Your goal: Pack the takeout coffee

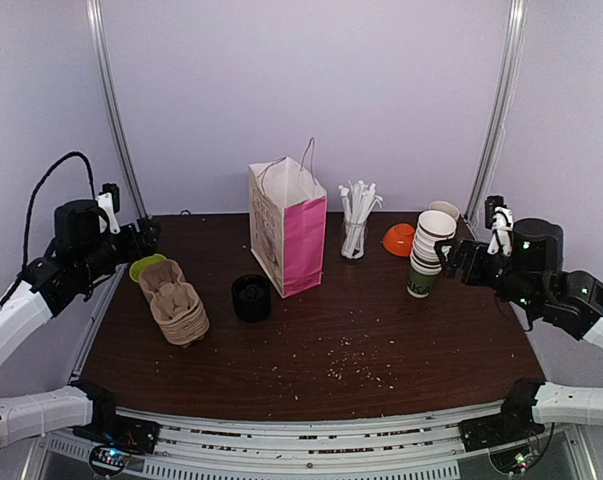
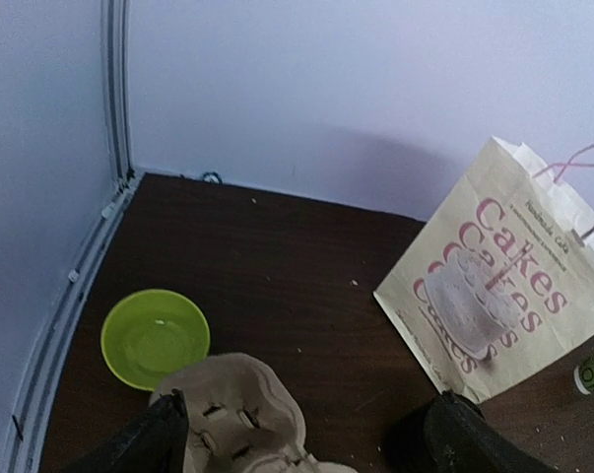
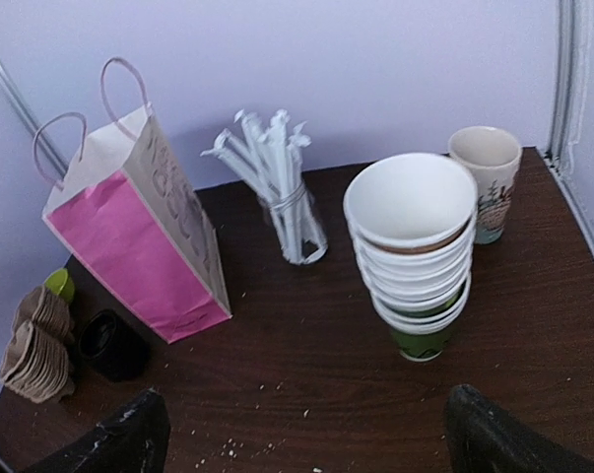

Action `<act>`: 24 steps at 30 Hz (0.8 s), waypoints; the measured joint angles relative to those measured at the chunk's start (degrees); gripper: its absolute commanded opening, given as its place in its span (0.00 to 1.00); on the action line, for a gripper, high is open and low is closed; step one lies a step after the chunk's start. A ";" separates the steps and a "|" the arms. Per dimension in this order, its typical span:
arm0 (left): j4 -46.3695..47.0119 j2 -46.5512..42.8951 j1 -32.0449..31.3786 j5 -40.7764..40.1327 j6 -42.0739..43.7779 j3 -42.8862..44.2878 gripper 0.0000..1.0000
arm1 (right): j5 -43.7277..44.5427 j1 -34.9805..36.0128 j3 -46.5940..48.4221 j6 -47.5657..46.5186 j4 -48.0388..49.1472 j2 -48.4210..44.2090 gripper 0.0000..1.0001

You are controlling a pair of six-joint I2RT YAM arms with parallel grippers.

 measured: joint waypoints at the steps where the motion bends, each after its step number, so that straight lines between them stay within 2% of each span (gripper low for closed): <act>1: -1.49 0.50 -1.03 0.28 -0.96 0.13 0.88 | -0.04 2.73 -0.02 0.87 -0.76 0.68 1.00; 6: -10.10 5.92 -10.84 -0.55 -5.77 2.05 0.88 | 2.49 15.06 -0.02 3.98 -1.70 6.16 1.00; 10: -14.60 9.77 -14.10 -2.40 -7.50 4.28 0.88 | 4.44 20.92 -0.02 5.07 -1.11 11.30 1.00; 18: -19.87 12.87 -14.88 -5.64 -8.09 5.66 0.81 | 4.98 23.23 -0.04 5.46 3.23 17.27 1.00; 24: -21.66 14.97 -17.31 -5.95 -8.11 5.64 0.81 | 4.68 23.43 -0.04 5.29 7.06 20.33 1.00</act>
